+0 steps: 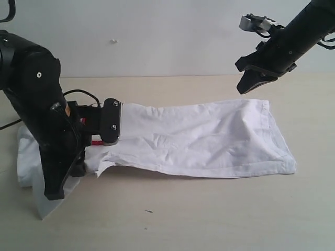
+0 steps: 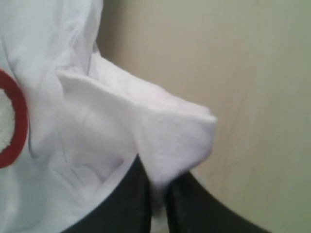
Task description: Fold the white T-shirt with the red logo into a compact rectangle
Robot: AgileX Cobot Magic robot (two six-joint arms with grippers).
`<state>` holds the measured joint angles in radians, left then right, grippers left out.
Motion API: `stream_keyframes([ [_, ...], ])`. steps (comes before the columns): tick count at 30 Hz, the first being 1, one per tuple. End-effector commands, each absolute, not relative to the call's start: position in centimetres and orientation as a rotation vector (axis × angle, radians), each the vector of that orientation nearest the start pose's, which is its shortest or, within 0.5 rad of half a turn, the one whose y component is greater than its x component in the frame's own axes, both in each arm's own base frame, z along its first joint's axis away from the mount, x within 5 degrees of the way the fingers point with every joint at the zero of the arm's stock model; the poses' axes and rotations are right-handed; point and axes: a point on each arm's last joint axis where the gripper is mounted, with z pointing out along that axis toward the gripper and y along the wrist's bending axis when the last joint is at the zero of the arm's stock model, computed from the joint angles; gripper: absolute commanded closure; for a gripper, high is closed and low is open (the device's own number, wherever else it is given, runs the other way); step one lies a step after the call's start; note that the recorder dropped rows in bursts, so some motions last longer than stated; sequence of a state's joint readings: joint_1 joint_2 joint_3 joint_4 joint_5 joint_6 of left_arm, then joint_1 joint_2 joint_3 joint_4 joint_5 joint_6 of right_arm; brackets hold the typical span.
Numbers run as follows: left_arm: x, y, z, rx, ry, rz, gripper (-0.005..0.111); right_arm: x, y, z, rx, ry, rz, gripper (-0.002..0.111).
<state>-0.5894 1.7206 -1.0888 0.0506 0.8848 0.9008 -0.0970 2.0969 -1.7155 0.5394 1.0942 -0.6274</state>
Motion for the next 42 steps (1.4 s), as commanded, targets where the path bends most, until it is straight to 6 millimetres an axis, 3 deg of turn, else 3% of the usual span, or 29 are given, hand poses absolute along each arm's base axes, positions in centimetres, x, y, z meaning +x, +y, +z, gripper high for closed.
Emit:
stream_keyframes([
  [1,26.2,-17.9,19.7,2.015,2.241,-0.045,0.064,44.2,0.1,21.9,-0.460,2.695,0.571,0.105],
  [4,25.9,-18.0,19.7,1.904,2.358,-0.090,0.028,44.2,0.1,22.0,-0.459,2.695,0.576,0.105],
  [7,25.7,-17.9,19.7,1.771,2.496,-0.105,0.014,44.2,0.1,22.0,-0.460,2.696,0.577,0.105],
  [14,24.7,-18.1,20.5,1.613,2.618,-0.199,0.014,44.2,0.3,22.1,-0.448,2.686,0.610,0.105],
  [18,23.3,-17.7,18.0,1.656,2.631,-0.151,0.014,44.2,0.3,22.1,-0.451,2.685,0.609,0.105],
  [23,21.7,-17.6,15.4,1.855,2.414,0.099,0.014,44.2,0.3,22.1,-0.457,2.687,0.612,0.105],
  [27,21.1,-17.7,14.5,1.842,2.405,0.098,0.021,44.2,0.3,22.1,-0.457,2.687,0.612,0.105],
  [33,20.8,-17.7,13.1,1.828,2.427,0.069,0.045,44.2,0.3,22.1,-0.459,2.686,0.611,0.105],
  [38,20.3,-17.8,11.6,1.869,2.439,0.070,0.037,44.2,0.3,22.1,-0.459,2.686,0.611,0.105],
  [42,20.1,-17.6,10.2,1.937,2.473,0.101,0.041,44.2,0.3,22.1,-0.459,2.686,0.611,0.105],
])
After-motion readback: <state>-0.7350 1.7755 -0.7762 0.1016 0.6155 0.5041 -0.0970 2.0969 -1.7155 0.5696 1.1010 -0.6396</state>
